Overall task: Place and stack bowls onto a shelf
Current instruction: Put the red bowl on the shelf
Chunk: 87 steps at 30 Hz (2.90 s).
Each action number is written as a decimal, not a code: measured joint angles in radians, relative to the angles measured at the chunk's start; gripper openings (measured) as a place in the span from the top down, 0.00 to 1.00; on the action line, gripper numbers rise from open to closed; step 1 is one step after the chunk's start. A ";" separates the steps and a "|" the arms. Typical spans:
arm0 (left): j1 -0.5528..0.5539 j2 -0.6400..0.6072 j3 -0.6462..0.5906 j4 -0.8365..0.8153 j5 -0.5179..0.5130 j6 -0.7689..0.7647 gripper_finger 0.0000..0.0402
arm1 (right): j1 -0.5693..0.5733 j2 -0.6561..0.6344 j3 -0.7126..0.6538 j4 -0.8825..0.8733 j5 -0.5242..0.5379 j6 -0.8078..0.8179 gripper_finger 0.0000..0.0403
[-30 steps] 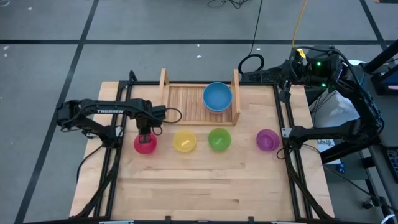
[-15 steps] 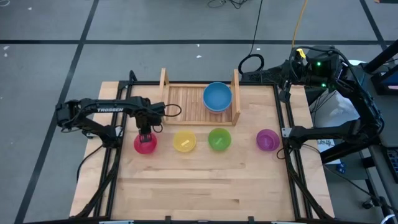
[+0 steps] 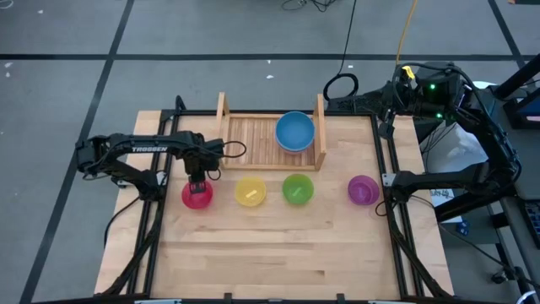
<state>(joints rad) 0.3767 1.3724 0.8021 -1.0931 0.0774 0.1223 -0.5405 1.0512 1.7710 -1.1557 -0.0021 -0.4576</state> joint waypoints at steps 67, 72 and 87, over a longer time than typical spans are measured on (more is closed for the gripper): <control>-0.505 0.002 -0.086 0.231 0.080 -0.761 0.79 | 0.000 0.000 0.000 0.000 -0.002 -0.003 0.70; -0.504 0.002 -0.098 0.232 0.074 -0.780 0.82 | 0.000 0.000 0.000 0.004 -0.002 -0.003 0.70; -0.504 -0.026 -0.013 0.124 0.050 -0.897 0.99 | 0.000 0.000 0.000 0.030 -0.002 -0.004 0.70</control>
<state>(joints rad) -0.1276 1.3468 0.7888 -0.9687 0.1276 -0.7745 -0.5407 1.0515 1.7710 -1.1259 -0.0040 -0.4612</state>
